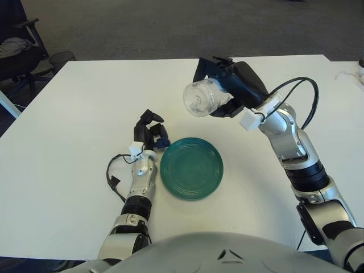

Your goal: Put the bottle into the plate.

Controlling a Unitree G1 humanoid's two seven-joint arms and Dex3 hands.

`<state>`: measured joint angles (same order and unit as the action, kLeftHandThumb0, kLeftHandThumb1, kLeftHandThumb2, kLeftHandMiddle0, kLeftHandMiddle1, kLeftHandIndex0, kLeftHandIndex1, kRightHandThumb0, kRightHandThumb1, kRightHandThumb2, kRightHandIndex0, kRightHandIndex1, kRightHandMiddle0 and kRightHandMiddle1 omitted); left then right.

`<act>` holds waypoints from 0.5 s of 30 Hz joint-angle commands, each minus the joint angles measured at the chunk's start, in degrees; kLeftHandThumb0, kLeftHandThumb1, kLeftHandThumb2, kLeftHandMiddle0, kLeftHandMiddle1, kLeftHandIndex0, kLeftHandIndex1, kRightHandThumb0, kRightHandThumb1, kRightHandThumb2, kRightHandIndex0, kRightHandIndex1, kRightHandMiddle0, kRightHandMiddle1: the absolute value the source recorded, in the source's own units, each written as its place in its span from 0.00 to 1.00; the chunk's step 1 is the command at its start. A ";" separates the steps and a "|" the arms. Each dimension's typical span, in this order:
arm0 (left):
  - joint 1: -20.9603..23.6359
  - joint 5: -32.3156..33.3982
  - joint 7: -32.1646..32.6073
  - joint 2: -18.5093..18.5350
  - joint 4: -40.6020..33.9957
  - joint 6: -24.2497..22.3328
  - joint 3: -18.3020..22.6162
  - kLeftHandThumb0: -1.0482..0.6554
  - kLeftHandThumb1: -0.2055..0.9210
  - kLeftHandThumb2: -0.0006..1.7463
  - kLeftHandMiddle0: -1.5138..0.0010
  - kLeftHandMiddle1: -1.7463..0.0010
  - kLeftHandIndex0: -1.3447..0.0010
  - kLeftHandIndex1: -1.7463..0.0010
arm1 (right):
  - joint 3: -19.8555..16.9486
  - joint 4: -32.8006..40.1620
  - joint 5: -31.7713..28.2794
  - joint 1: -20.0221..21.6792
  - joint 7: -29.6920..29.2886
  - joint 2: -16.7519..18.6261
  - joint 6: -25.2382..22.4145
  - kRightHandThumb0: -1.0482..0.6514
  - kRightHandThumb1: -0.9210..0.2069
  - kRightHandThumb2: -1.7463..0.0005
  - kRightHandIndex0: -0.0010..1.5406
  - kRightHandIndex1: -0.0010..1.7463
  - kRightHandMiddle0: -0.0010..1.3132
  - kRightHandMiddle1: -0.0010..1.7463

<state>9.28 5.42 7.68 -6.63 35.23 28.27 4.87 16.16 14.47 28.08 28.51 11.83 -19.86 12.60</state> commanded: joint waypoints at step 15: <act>-4.61 4.95 -4.40 -3.72 2.70 -1.83 1.00 0.29 0.30 0.88 0.20 0.00 0.43 0.00 | 6.99 1.20 1.39 -4.64 4.41 0.95 8.31 0.62 0.74 0.10 0.52 0.98 0.42 1.00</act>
<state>9.19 9.09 3.53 -6.67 34.97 28.07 5.45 22.16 14.53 29.59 25.07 15.14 -19.24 20.74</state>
